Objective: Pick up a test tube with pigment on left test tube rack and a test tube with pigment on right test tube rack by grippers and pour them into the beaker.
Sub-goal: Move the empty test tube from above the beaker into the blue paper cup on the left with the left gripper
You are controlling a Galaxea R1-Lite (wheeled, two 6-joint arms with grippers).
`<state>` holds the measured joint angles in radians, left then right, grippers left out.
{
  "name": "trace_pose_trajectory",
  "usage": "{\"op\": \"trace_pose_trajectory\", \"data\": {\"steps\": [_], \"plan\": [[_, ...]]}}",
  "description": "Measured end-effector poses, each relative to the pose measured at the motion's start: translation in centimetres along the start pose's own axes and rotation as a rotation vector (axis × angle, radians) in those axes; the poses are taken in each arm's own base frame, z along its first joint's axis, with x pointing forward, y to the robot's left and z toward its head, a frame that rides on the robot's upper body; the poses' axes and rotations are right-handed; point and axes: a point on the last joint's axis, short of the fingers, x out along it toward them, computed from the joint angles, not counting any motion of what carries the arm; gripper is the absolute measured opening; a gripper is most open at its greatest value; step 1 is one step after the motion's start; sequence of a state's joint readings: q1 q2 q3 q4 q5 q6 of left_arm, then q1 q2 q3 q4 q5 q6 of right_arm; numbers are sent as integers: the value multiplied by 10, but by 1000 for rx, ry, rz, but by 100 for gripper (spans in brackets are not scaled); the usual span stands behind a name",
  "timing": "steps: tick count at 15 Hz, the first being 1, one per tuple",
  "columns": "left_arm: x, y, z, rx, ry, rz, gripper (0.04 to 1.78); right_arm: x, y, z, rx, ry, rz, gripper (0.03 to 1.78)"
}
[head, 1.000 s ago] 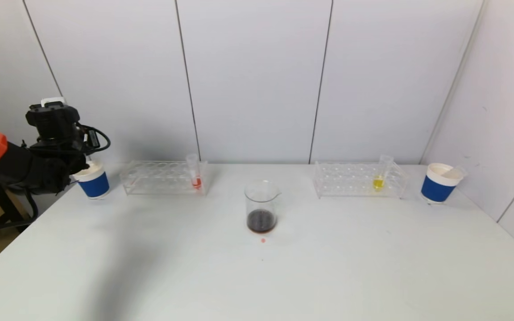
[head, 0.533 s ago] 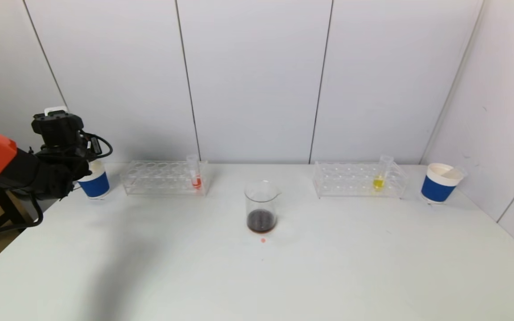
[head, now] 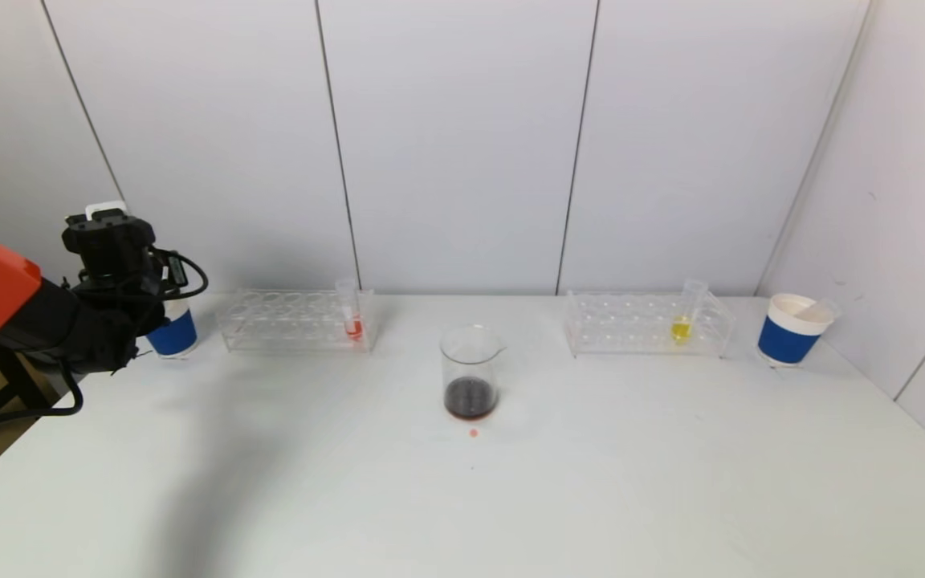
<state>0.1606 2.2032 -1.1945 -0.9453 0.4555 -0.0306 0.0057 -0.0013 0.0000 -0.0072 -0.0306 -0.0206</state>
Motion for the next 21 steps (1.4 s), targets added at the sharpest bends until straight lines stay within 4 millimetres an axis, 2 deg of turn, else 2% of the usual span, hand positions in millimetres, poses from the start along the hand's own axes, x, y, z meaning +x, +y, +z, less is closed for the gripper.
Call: {"op": "trace_pose_trajectory", "data": {"steps": [12, 21], "plan": [[-6, 3, -12, 7, 20, -1, 43, 0, 0, 0, 0, 0, 0, 177], [-6, 3, -13, 12, 24, 0, 43, 0, 0, 0, 0, 0, 0, 177]]}}
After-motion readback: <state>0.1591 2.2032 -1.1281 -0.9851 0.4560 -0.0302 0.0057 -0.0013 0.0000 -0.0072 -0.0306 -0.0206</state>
